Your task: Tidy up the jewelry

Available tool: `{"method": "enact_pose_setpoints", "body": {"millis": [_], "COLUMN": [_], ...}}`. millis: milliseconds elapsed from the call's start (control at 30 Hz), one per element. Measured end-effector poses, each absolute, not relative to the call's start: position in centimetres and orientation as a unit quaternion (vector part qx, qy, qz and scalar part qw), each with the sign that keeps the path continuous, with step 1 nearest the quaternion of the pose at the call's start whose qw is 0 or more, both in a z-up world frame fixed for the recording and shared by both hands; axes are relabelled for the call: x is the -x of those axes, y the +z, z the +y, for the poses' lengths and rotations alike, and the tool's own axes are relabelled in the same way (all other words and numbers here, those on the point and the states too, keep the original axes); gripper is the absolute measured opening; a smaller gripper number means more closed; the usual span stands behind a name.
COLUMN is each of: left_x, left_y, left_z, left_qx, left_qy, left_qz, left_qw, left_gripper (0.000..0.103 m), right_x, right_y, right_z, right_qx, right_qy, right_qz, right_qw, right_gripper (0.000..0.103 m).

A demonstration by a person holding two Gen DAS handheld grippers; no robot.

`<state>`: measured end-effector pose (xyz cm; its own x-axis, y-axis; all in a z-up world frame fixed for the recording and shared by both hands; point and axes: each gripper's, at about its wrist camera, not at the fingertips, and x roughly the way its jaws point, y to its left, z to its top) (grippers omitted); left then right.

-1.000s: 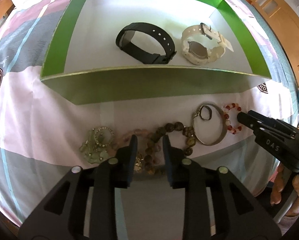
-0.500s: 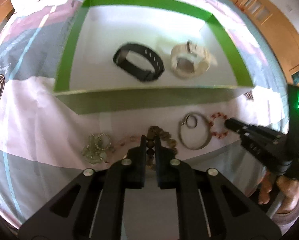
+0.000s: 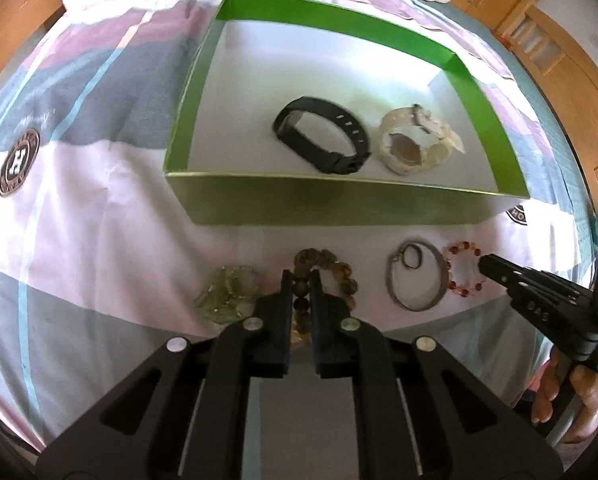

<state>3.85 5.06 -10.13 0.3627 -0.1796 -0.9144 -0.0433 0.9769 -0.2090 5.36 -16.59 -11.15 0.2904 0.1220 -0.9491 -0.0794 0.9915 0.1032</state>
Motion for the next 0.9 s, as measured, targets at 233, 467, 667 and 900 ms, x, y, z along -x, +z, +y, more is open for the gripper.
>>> {"method": "enact_pose_setpoints", "body": {"millis": [233, 467, 667, 900], "left_x": [-3.9, -3.6, -3.3, -3.3], "left_y": [-8.9, -8.8, -8.9, -9.0], "left_z": [4.1, 4.0, 3.5, 3.3], "left_qx": [0.08, 0.066, 0.058, 0.053], "left_qy": [-0.059, -0.056, -0.054, -0.053], "left_qz": [0.551, 0.55, 0.551, 0.551], "left_qw": [0.828, 0.831, 0.831, 0.831], "left_gripper": [0.008, 0.008, 0.008, 0.008], "right_x": [-6.3, -6.8, -6.8, -6.1], "right_y": [-11.6, -11.5, -11.4, -11.0], "right_z": [-15.8, -13.8, -14.2, -15.7], "right_qx": [-0.018, -0.003, -0.002, -0.007], "right_qy": [0.056, 0.074, 0.074, 0.075], "right_qz": [0.594, 0.59, 0.588, 0.584], "right_qw": [0.803, 0.804, 0.805, 0.808], "right_gripper": [0.009, 0.009, 0.009, 0.009]}}
